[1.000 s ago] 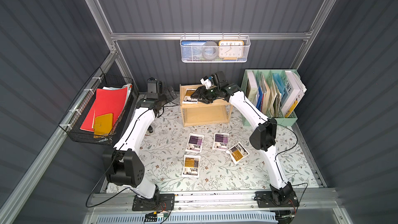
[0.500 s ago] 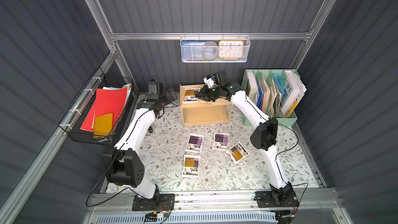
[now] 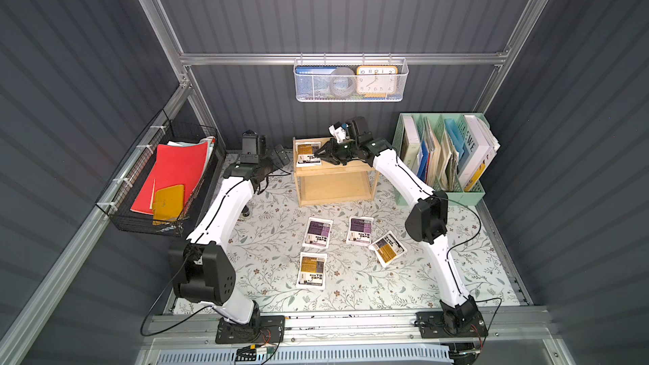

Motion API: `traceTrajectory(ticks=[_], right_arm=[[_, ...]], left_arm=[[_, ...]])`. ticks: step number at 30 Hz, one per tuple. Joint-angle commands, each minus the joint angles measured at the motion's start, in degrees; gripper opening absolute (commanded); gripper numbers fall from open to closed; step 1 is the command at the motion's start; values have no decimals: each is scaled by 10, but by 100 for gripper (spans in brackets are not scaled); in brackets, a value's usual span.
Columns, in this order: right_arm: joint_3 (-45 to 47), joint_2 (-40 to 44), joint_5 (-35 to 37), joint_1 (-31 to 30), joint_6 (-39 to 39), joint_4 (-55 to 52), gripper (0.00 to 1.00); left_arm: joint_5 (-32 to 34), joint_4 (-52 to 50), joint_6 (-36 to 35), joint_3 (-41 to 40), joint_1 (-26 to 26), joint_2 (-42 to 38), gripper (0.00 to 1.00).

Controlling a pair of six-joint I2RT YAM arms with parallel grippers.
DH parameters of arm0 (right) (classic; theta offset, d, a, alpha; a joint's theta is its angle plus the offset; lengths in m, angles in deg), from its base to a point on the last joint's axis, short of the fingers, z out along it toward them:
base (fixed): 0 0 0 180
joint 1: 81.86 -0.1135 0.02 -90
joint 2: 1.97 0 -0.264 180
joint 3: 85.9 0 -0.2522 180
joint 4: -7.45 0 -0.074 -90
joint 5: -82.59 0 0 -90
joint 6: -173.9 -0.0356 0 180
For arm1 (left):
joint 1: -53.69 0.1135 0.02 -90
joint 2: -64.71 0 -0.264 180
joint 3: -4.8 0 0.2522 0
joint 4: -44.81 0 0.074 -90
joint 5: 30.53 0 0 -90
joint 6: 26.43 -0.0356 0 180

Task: Place the bagged coffee beans on the shelf by color
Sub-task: Place the bagged coffee beans on the shelf, then pick up the bagged coffee beans at the center of the board.

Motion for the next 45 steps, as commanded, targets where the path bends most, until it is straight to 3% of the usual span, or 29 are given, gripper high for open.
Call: traceTrajectory(ticks=[1,9,12,20,33,37,45], right_arm=[[-2,-12,7,2,11,-13,47],[85,65,28,11,23,9,69],[124,104,31,13,27,24,73],[251,222,34,14,22,79,74],[593,442,38,-3,-22,211,74],[686,487,54,-29,-22,219,74],[850,518,69,-99,-52,250,74]], left_arm=[[-6,2,3,-8,4,-10,100],[-2,-5,0,-2,4,-14,100],[2,-10,-2,-1,4,-21,100],[8,-22,-2,-23,4,-62,100],[-6,-34,29,-207,-3,-193,100],[-8,-23,63,-291,-43,-230,100],[19,5,174,-397,-200,-234,100]])
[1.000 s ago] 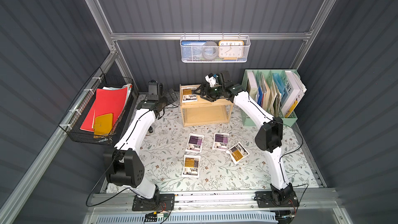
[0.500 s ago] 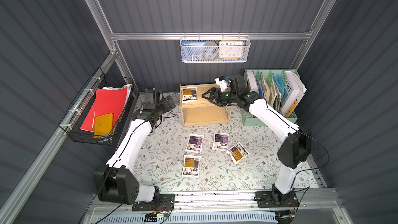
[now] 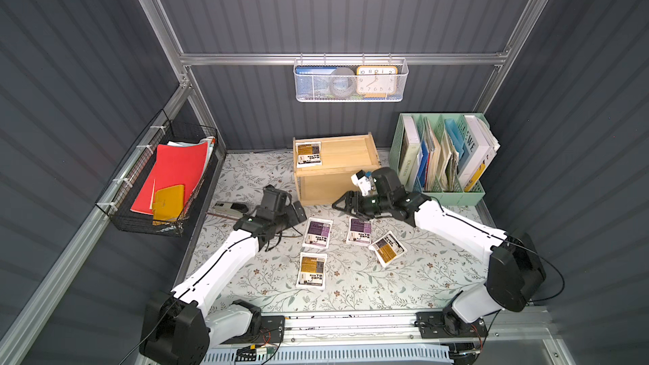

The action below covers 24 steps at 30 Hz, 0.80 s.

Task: Place the bagged coffee beans on the shelf by color
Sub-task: Pick up the bagged coffee beans at the center of the board.

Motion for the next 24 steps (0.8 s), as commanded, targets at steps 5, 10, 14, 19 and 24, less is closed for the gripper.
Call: traceTrajectory(ticks=[5,10,14,19,24], right_arm=[[113,27,25,-45,-29,37,74],[156,38,28,-61,-34,43,74],[170,37,30,-85,-30,38,74],[177,24,35,-123,-33,40,73],[170,4,37,-155,-34,43,72]], left_arm=[[19,3,111,-61,-97,-17,100],[29,-8,167,-94,-165,-31,100],[73,-35,206,-99,-205,-44,100],[150,-95,270,-98,-235,-50,100],[198,-157,323,-100,-253,-50,100]])
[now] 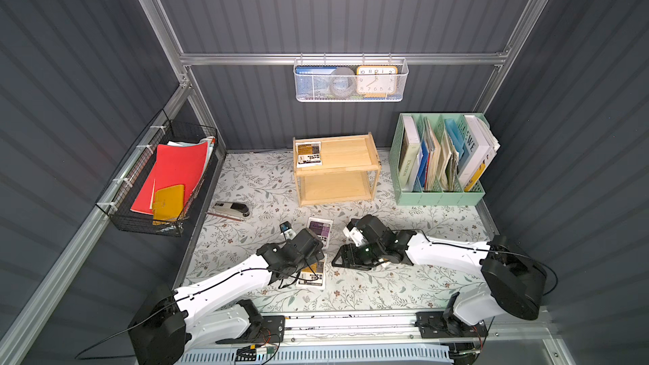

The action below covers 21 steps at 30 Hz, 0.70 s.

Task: Place the bagged coffee beans on the shelf by color
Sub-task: Pick up the bagged coffee beans at the center of the board.

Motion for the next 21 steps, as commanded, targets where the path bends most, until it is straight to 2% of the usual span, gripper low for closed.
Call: traceTrajectory(ticks=[1,14,21], right_arm=[[-5,-18,8,-18,1,4,72],[-35,-95,-21,-34,-4,29,70],[-60,-133,-45,-34,-12,37,69]], left_arm=[[56,-74,55,-10,-7,-6,100],[24,-60,64,-62,-10,-13,100],[17,-59,42,-51,-12,20,100]])
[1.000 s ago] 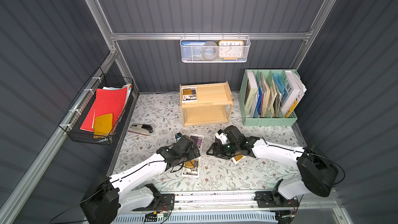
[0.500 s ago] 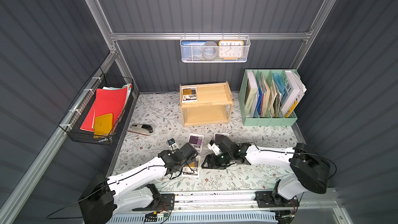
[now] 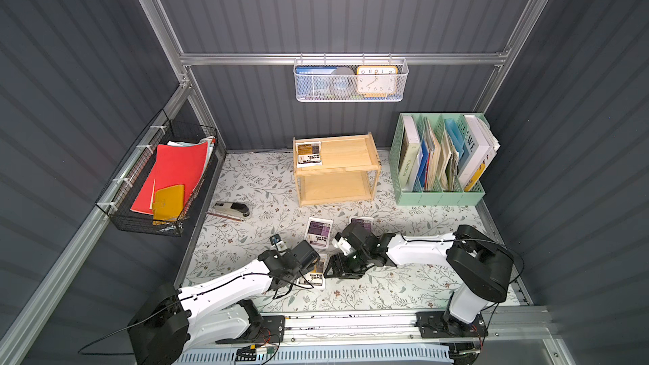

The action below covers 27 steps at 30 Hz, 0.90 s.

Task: Place the bagged coffee beans on the shelf by color
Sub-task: Pick up the bagged coffee beans at the center of the board.

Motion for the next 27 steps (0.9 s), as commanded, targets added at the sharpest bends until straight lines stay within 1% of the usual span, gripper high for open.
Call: traceTrajectory(ticks=[1,6,9,15,18,20,22,27], right_arm=[[-21,-18,-18,-2,-8,11,69],[-27,-33,-20,-1,-20,18,69],[-31,-39,-18,-1,-22,21,68],[-31,-61,-32,0,-39,52,68],[-28,-78,-50,0,-55,82,65],[-27,-89,-61,3,-62,97,60],[-23,-97,-71,7,-73,117,52],[-6,-108,-82,18,-103,164,28]], left_arm=[[-9,-14,-19,9,-3,31,100],[-28,-28,-37,38,-4,104,100],[-38,-27,-47,52,-5,129,100],[-50,-14,-43,43,-4,118,100],[-51,-14,-33,35,-4,101,100],[-53,-15,-27,30,-5,90,100],[-53,-15,-23,27,-5,81,100],[-51,-15,-17,21,-4,68,100]])
